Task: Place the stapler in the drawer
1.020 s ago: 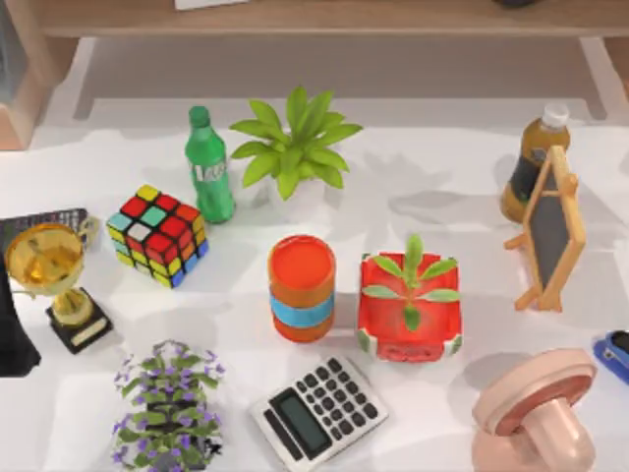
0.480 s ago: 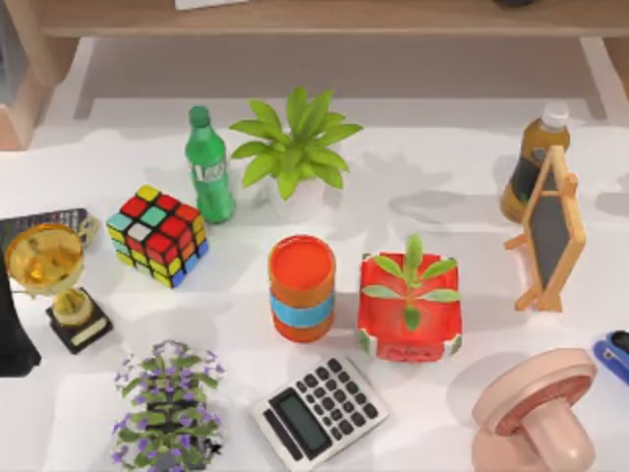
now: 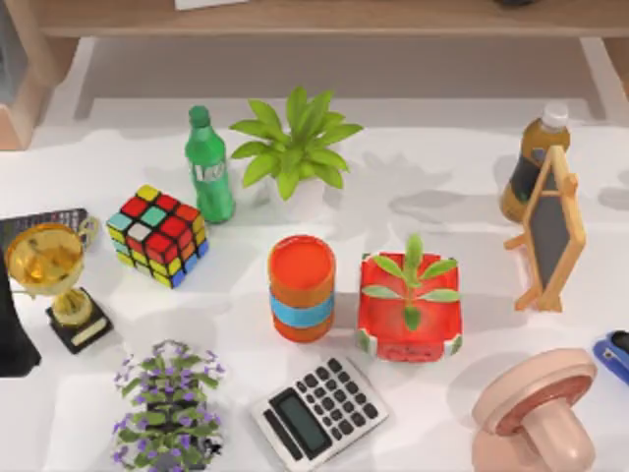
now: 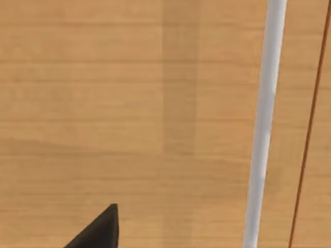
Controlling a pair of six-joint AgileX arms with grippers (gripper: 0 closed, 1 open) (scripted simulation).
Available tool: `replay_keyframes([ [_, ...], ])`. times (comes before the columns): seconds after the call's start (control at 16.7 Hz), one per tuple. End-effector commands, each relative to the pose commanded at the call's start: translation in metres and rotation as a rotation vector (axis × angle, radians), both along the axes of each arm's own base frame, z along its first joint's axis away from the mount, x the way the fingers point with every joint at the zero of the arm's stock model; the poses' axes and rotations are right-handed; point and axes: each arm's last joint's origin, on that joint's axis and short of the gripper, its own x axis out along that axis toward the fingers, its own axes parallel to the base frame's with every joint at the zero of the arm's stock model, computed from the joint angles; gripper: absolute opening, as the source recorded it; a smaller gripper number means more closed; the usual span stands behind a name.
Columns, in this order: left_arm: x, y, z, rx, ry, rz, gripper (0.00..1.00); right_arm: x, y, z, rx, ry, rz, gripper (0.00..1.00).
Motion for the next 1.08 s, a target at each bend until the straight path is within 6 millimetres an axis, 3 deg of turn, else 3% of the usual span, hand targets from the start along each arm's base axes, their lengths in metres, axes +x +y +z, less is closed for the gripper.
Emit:
replay_keyframes([
  [0.24, 0.000, 0.000, 0.000, 0.000, 0.000, 0.000, 1.00, 0.016, -0.001, 0.000, 0.000, 0.000, 0.000, 1.00],
  [0.48, 0.000, 0.000, 0.000, 0.000, 0.000, 0.000, 1.00, 0.018, -0.001, 0.000, 0.000, 0.000, 0.000, 1.00],
  [1.08, 0.000, 0.000, 0.000, 0.000, 0.000, 0.000, 1.00, 0.018, -0.001, 0.000, 0.000, 0.000, 0.000, 0.25],
])
